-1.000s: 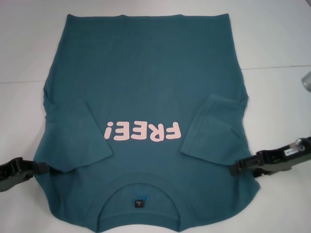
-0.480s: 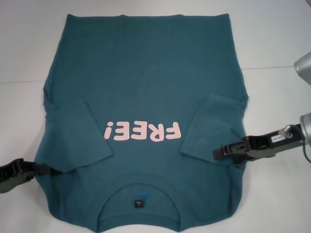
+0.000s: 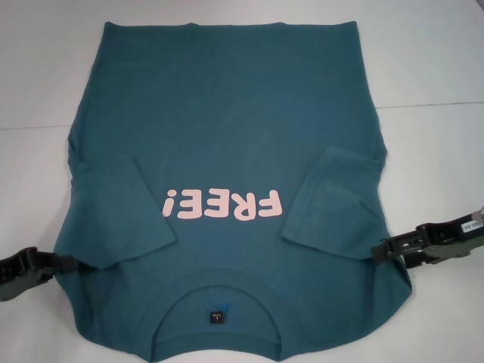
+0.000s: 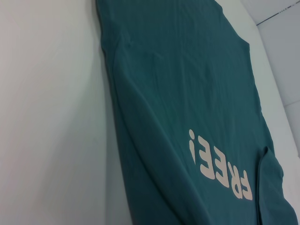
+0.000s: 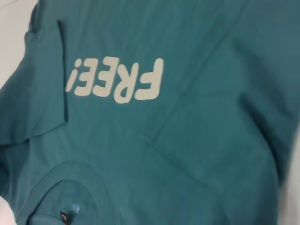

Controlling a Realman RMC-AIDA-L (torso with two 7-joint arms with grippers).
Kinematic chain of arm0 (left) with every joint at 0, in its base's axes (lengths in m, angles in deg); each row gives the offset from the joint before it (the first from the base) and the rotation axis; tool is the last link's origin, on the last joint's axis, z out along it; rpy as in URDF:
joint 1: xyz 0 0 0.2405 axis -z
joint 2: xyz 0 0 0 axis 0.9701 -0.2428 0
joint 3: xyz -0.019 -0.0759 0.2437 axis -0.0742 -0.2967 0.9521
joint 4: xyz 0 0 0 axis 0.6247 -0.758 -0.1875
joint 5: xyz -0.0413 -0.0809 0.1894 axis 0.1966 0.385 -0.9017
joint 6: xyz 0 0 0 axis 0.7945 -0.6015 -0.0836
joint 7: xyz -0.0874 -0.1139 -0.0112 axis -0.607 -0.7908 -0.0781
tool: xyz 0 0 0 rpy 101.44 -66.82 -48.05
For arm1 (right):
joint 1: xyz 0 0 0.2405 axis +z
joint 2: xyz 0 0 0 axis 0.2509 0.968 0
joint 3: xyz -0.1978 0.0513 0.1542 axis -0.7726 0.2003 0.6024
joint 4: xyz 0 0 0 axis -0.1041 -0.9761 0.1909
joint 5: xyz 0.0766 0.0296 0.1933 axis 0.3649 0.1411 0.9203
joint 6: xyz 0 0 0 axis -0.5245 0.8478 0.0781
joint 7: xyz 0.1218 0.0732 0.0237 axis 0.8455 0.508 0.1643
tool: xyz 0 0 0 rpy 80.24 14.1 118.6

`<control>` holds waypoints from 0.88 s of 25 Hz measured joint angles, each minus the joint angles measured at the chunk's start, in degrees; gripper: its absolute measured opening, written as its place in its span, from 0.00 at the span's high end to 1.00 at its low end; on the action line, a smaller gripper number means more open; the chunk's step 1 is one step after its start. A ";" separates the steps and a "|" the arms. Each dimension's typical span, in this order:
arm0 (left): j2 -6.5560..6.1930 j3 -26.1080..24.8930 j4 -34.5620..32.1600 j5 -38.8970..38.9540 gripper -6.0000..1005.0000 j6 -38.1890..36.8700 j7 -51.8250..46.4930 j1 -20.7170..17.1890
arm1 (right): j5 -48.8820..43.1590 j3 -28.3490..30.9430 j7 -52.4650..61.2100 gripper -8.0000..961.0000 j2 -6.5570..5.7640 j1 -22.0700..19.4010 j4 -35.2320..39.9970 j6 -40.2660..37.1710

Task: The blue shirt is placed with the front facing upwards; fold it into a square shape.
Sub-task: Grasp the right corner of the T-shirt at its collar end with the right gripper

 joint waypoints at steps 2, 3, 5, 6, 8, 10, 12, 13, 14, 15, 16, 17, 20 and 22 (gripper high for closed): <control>0.00 0.00 0.00 0.00 0.98 0.00 0.00 -0.05 | -0.17 -0.20 0.42 0.11 -0.51 -0.32 0.05 -0.35; 0.00 0.00 0.00 0.00 0.98 -0.01 0.00 -0.07 | -0.50 -0.27 0.76 0.11 -0.73 -0.46 0.05 -0.45; 0.00 -0.02 0.00 0.00 0.98 0.00 0.00 -0.10 | -1.46 -0.29 1.29 0.12 -1.04 -0.68 0.05 -0.57; 0.00 -0.04 0.00 0.00 0.98 0.02 0.00 -0.10 | -2.01 -0.30 1.44 0.12 -1.07 -0.74 0.06 -0.65; 0.00 -0.08 0.00 0.00 0.98 0.05 0.00 -0.12 | -3.34 -0.34 1.60 0.12 -0.81 -0.73 0.06 -0.85; 0.00 -0.09 0.00 0.00 0.98 0.06 0.00 -0.12 | -4.55 -0.33 1.71 0.12 -0.30 -0.48 0.05 -0.88; 0.00 -0.09 0.00 0.02 0.98 0.08 0.00 -0.05 | -4.58 -0.25 1.71 0.12 -0.07 -0.26 0.05 -0.73; 0.00 -0.09 0.00 0.03 0.98 0.09 0.00 -0.02 | -4.54 -0.22 1.69 0.12 0.06 -0.14 0.05 -0.57; 0.00 -0.09 0.00 0.03 0.98 0.09 0.00 -0.01 | -4.50 -0.21 1.68 0.12 0.20 0.01 0.05 -0.42; 0.00 -0.09 0.00 0.04 0.98 0.09 0.00 -0.01 | -4.50 -0.22 1.68 0.12 0.37 0.20 0.05 -0.26; 0.00 -0.09 0.00 0.05 0.98 0.09 0.00 -0.01 | -4.51 -0.28 1.68 0.12 0.51 0.36 0.04 -0.03; 0.00 -0.09 0.00 0.06 0.98 0.09 0.00 -0.05 | -4.56 -0.33 1.69 0.12 0.62 0.53 0.01 0.16; 0.00 -0.14 0.00 0.08 0.98 0.10 0.00 -0.11 | -4.63 -0.39 1.67 0.12 1.01 0.89 -0.20 0.53; 0.00 -0.22 0.00 0.09 0.98 0.09 0.00 -0.11 | -4.69 -0.42 1.68 0.12 1.26 1.00 -0.20 0.77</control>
